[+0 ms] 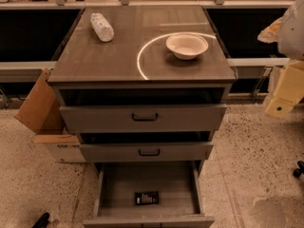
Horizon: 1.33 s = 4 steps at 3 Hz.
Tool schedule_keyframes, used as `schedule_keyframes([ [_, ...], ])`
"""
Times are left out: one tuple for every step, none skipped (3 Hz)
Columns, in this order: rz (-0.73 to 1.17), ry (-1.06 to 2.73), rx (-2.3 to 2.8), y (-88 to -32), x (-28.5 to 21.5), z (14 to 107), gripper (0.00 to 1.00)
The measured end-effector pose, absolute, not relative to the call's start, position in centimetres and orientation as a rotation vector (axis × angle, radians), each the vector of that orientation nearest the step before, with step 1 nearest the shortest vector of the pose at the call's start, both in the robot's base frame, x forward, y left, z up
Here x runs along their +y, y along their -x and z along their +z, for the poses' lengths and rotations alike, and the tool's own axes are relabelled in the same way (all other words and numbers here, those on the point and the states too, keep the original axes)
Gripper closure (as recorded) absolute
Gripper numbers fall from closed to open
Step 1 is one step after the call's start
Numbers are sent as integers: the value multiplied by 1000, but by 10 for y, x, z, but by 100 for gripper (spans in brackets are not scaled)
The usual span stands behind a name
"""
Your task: Pick rxbar chocolate from bottom drawer and place on counter
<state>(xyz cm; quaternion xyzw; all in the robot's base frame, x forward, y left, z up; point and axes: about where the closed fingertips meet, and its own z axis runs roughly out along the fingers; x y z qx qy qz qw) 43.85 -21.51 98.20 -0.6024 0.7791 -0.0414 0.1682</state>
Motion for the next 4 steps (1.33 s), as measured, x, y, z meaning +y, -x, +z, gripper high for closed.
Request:
schedule_keyframes([
  [-118, 1713, 2216, -438, -215, 982, 0],
  [-17, 1707, 2191, -435, -201, 950, 0],
  [166, 1696, 2163, -422, -170, 894, 0],
  [166, 1696, 2163, -422, -170, 894, 0],
])
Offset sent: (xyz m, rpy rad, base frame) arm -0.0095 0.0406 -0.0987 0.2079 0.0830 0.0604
